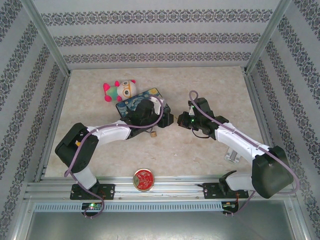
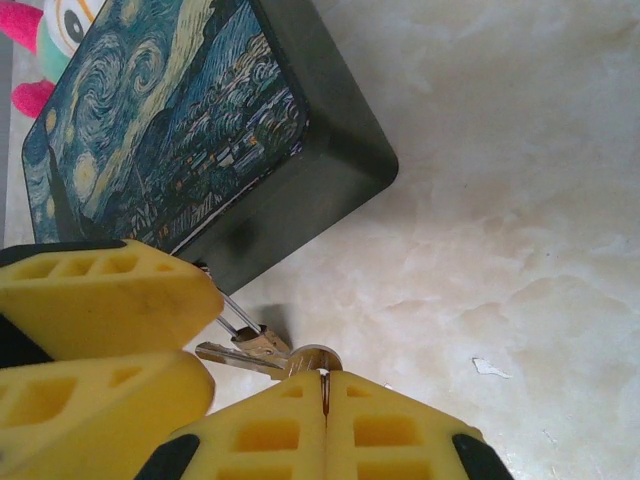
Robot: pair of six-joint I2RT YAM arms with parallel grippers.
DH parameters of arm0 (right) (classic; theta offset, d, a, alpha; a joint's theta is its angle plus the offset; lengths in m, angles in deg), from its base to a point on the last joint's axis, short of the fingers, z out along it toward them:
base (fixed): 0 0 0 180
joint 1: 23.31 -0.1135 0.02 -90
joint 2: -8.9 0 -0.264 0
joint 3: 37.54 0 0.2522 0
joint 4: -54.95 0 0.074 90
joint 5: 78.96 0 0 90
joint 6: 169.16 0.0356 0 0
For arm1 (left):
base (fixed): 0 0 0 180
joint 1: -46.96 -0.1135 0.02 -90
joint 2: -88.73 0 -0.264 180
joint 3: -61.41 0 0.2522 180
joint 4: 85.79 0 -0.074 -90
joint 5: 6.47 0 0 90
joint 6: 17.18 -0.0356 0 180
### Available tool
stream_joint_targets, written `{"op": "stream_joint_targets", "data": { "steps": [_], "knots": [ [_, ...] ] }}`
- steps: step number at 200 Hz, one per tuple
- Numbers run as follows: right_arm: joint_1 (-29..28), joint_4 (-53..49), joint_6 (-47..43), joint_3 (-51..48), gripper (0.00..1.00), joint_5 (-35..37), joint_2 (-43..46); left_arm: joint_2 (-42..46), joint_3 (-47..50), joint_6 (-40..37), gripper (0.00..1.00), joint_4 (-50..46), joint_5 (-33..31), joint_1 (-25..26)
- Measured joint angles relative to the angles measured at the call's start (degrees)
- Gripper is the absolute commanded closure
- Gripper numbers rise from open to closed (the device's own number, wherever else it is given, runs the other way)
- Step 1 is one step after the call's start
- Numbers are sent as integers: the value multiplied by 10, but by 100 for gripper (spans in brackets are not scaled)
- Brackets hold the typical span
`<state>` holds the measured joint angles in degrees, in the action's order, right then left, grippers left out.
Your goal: Unlock the padlock with the key
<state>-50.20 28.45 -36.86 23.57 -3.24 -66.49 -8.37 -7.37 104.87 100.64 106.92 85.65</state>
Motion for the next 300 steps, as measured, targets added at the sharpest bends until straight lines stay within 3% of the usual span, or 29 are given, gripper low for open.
{"op": "stream_joint_targets", "data": {
  "steps": [73, 121, 179, 241, 300],
  "knots": [
    [-7, 2, 0, 0, 100, -2, 0, -2, -2, 15, 65, 24, 6, 3],
    [-11, 4, 0, 0, 100, -2, 0, -9, -5, 23, 77, 32, 6, 3],
    [-11, 5, 0, 0, 100, -2, 0, -13, -5, 29, 100, 39, 9, 3],
    [-11, 6, 0, 0, 100, -2, 2, -13, -5, 14, 100, 41, 11, 3],
    [-11, 6, -5, -10, 75, 4, 53, 29, -5, -59, 100, 30, 42, -10]
  ]
}}
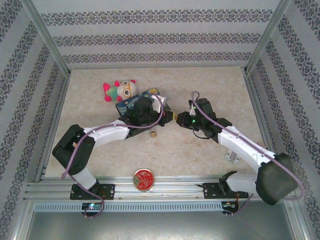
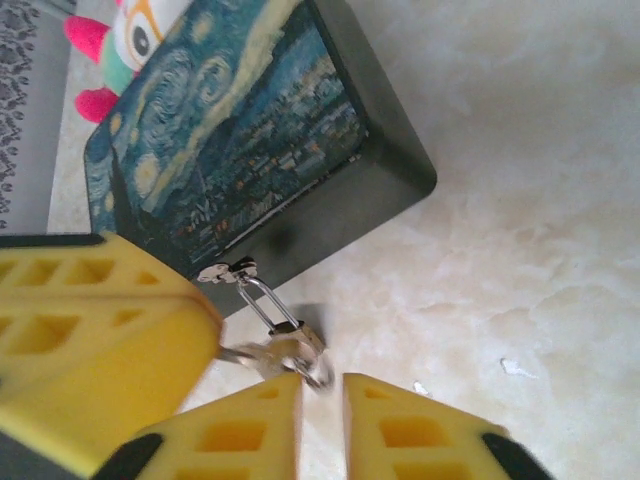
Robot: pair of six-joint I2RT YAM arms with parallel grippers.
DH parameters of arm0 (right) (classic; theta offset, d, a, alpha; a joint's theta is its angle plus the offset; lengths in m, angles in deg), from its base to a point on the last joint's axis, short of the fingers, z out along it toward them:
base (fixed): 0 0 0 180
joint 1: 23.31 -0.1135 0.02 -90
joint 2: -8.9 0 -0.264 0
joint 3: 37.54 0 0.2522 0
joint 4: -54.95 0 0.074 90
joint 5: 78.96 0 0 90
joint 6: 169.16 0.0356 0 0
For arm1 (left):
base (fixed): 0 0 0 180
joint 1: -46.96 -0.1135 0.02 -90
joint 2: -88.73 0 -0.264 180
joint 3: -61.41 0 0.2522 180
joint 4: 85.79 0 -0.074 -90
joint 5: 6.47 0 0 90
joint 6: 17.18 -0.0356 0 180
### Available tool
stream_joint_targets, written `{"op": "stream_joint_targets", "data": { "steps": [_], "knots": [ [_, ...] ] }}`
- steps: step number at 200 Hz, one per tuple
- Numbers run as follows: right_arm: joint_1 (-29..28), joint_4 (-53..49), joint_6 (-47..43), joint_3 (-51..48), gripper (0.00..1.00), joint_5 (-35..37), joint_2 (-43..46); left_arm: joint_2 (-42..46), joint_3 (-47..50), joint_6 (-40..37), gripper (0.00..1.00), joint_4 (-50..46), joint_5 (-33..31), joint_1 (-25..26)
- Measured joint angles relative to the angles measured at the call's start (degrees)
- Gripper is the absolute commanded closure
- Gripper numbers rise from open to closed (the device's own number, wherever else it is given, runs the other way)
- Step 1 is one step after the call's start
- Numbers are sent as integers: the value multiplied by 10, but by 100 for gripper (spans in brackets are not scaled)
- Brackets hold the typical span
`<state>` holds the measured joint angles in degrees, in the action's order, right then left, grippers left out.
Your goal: Unlock the padlock with the key
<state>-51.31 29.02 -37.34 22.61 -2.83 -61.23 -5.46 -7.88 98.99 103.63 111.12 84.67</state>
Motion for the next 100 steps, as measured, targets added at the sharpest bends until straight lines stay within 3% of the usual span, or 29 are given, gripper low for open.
{"op": "stream_joint_targets", "data": {
  "steps": [50, 100],
  "knots": [
    [2, -2, -14, -21, 69, 24, 65, 72, 0, -87, 100, -40, 46, -25],
    [2, 11, -54, -36, 66, 8, 154, 95, -4, -170, 100, -95, 141, -43]
  ]
}}
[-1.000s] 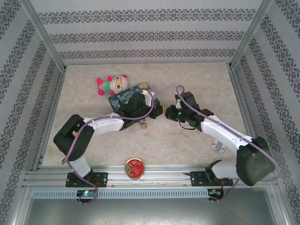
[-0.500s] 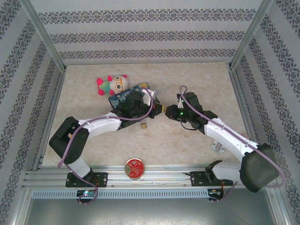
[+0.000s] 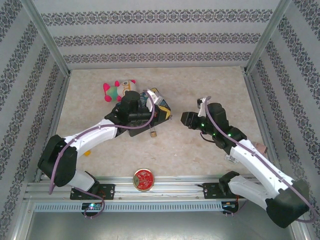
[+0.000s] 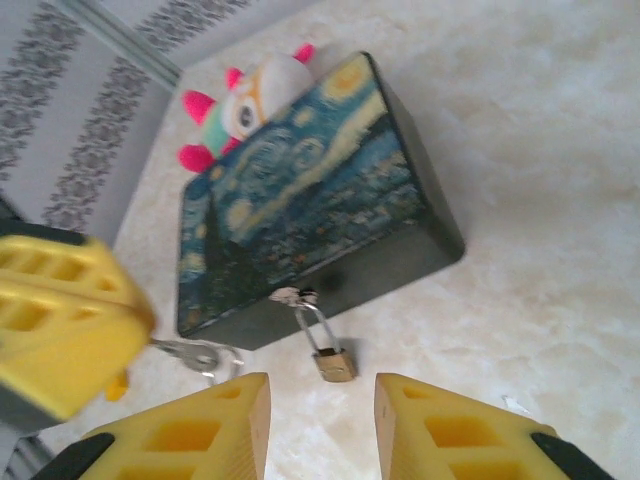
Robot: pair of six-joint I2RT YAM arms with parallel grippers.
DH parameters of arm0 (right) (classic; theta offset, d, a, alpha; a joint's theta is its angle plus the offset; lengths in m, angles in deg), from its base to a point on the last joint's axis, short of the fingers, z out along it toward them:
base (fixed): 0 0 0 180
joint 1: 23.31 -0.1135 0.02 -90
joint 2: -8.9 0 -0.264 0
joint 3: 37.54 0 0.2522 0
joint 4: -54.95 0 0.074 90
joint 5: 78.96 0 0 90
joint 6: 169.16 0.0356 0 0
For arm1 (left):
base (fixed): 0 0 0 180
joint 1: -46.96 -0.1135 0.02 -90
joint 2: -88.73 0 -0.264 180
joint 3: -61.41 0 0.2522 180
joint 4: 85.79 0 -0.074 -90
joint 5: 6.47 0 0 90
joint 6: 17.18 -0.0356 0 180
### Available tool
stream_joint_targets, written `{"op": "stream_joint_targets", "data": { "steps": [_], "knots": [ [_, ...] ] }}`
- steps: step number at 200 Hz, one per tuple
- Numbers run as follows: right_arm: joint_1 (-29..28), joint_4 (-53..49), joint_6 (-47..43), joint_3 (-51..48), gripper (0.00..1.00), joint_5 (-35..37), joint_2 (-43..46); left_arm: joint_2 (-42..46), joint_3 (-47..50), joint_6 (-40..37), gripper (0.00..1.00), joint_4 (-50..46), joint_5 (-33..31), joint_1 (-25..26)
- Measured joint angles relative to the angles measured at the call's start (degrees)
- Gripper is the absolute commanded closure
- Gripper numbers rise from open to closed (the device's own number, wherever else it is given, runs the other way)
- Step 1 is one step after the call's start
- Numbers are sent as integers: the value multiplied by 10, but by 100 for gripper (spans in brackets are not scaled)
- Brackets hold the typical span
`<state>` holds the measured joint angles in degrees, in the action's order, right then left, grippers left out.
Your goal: Unlock the padlock with the key
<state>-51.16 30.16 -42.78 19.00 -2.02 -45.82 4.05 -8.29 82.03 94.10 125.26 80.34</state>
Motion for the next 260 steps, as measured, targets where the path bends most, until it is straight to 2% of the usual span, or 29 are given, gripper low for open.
{"op": "stream_joint_targets", "data": {
  "steps": [37, 79, 111, 161, 185, 207, 231, 260],
  "knots": [
    [0, 37, -26, -14, 69, -64, 37, 9, -1, -27, 100, -15, 60, -5],
    [-6, 77, -42, -29, 72, -141, 17, 15, -1, -25, 100, -3, 110, -13],
    [-13, 101, -51, -30, 73, -175, 3, 15, 0, 7, 100, 36, 137, -29],
    [-13, 134, -53, -30, 73, -197, -9, 9, 15, 100, 100, 144, 174, -50],
    [-21, 137, -59, -30, 74, -189, -5, 5, 16, 132, 100, 164, 177, -56],
    [-33, 135, -77, -32, 74, -158, 15, 5, 16, 148, 100, 150, 153, -57],
    [-65, 128, -115, -39, 75, -87, 46, 9, 12, 168, 100, 99, 106, -57],
    [-134, 130, -195, -47, 78, 20, 61, 17, -15, 207, 100, 2, 48, -57]
  ]
}}
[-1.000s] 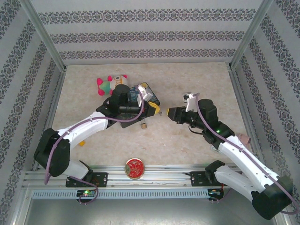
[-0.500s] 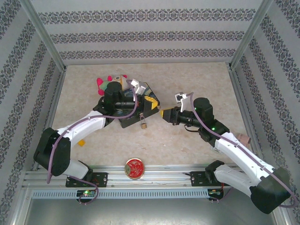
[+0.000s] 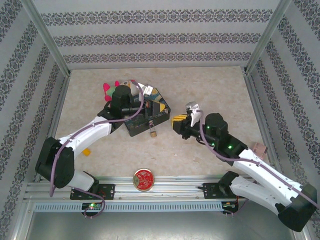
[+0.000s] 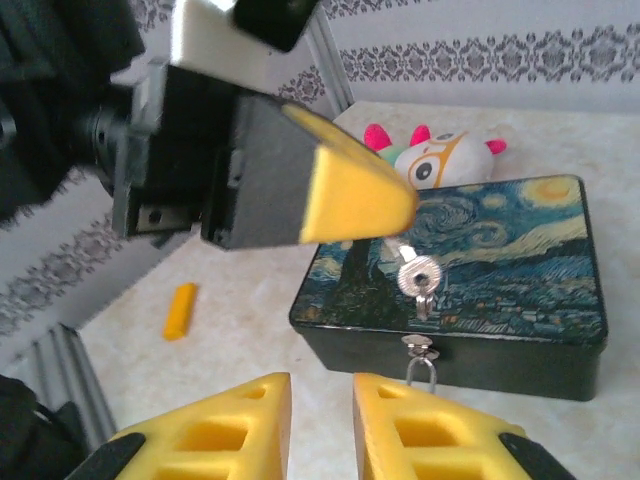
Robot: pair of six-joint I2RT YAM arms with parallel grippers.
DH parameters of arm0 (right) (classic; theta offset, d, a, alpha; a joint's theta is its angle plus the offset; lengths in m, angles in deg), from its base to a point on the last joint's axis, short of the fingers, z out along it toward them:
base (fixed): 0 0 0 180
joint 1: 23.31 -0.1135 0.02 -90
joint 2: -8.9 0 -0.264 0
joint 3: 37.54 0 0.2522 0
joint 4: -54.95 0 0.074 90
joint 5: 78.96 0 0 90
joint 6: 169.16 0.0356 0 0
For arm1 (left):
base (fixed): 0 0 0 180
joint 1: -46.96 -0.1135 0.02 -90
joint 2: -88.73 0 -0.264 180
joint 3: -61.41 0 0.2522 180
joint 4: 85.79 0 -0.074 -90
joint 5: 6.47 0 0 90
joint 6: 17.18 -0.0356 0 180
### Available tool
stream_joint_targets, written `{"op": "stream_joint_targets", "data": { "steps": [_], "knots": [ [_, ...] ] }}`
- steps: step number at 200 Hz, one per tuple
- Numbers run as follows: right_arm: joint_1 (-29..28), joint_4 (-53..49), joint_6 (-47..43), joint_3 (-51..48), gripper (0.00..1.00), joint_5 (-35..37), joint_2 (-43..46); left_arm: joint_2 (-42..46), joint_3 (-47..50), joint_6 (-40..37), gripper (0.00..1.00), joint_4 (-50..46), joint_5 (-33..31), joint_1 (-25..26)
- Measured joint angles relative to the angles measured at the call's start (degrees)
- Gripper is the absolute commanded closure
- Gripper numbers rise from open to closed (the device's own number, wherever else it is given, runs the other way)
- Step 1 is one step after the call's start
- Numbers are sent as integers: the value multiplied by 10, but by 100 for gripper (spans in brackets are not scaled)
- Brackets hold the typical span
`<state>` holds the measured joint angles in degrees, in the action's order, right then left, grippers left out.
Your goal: Unlock the padlock with the key
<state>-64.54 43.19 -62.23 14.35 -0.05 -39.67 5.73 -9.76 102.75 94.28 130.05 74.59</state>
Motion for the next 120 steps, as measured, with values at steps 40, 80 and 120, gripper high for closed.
{"op": "stream_joint_targets", "data": {
  "steps": [40, 80, 120],
  "knots": [
    [-76, 35, -131, -5, 74, 118, -34, 18, -36, 53, 100, -121, -44, 0],
    [-106, 96, -235, -23, 63, 176, -81, 41, -68, 64, 100, -221, -68, 0],
    [-112, 154, -304, -24, 63, 212, -116, 49, -75, 66, 100, -269, -76, 0]
  ]
}}
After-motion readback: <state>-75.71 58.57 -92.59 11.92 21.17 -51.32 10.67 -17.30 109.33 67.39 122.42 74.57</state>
